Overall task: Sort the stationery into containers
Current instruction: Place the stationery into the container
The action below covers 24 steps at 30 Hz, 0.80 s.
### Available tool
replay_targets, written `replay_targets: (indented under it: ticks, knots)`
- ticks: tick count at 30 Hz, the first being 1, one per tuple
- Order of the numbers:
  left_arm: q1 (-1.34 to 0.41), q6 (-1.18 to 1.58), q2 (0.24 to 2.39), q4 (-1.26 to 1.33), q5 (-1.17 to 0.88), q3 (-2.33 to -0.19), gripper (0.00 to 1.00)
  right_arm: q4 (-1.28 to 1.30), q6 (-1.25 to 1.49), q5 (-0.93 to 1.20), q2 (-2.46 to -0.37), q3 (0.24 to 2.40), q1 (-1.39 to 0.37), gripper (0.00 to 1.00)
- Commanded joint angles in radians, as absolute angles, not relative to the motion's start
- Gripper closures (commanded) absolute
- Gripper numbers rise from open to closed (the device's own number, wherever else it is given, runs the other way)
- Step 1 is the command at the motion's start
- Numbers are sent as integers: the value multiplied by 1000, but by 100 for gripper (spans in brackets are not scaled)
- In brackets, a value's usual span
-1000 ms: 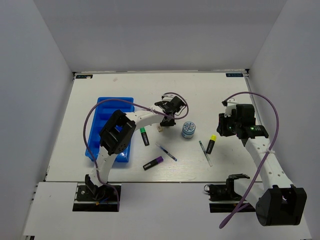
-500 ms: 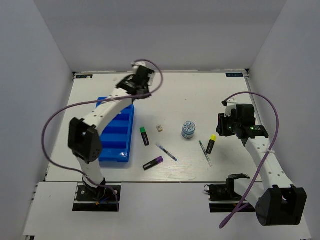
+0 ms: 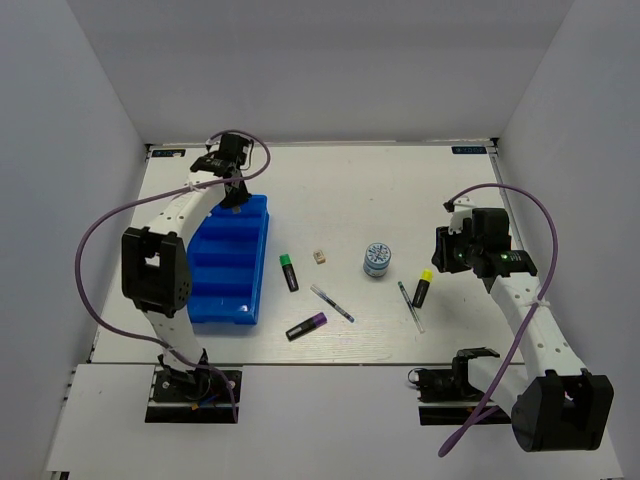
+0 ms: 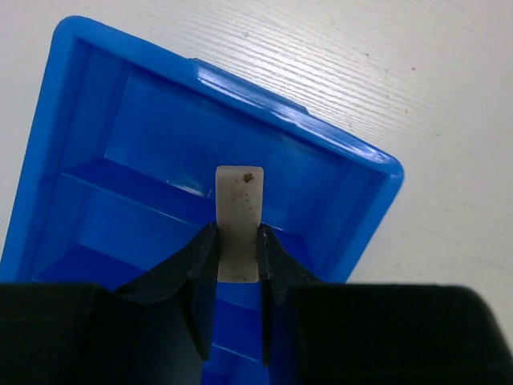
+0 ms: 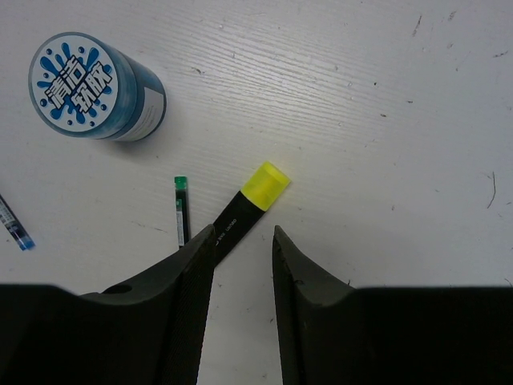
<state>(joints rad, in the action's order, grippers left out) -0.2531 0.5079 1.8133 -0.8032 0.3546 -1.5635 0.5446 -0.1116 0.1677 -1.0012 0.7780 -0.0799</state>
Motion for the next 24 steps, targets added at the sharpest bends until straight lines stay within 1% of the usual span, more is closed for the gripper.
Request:
replay_targets:
  ticks: [1, 5, 6, 8, 10, 11, 14, 15, 16, 17, 19, 20, 22, 24]
  knots:
    - [-223, 508, 1824, -807, 324, -1578, 88, 537, -110, 173, -1000, 813, -77, 62]
    - [-198, 515, 1848, -802, 315, -1572, 88, 537, -110, 172, -1008, 816, -77, 62]
    - [-198, 515, 1848, -790, 314, -1566, 85, 535, -110, 172, -1011, 816, -77, 62]
    - [-196, 511, 1864, -784, 314, -1568, 82, 540, -112, 172, -1011, 813, -80, 62]
    - [-193, 511, 1873, -785, 324, -1580, 69, 537, -112, 170, -1011, 815, -78, 62]
    - [-195, 509, 1885, -781, 324, -1585, 66, 537, -112, 170, -1012, 815, -78, 62]
    - [-193, 508, 1902, -785, 331, -1615, 59, 537, -110, 170, -1014, 816, -75, 60]
    - [-193, 506, 1901, -790, 334, -1621, 55, 538, -110, 170, -1014, 815, -77, 60]
    - [-193, 505, 1905, -801, 339, -1629, 44, 537, -110, 170, -1015, 812, -75, 60]
    - [-195, 503, 1907, -802, 339, -1635, 44, 537, -112, 172, -1017, 813, -77, 60]
    - [-193, 497, 1888, -805, 337, -1629, 41, 538, -114, 172, -1015, 815, -75, 59]
    - [-198, 494, 1879, -799, 334, -1603, 41, 538, -114, 172, -1014, 812, -78, 59]
    - [-204, 480, 1818, -761, 316, -1573, 46, 538, -115, 173, -1012, 810, -74, 59]
    - [-235, 468, 1744, -747, 314, -1520, 77, 538, -115, 175, -1012, 813, -80, 59]
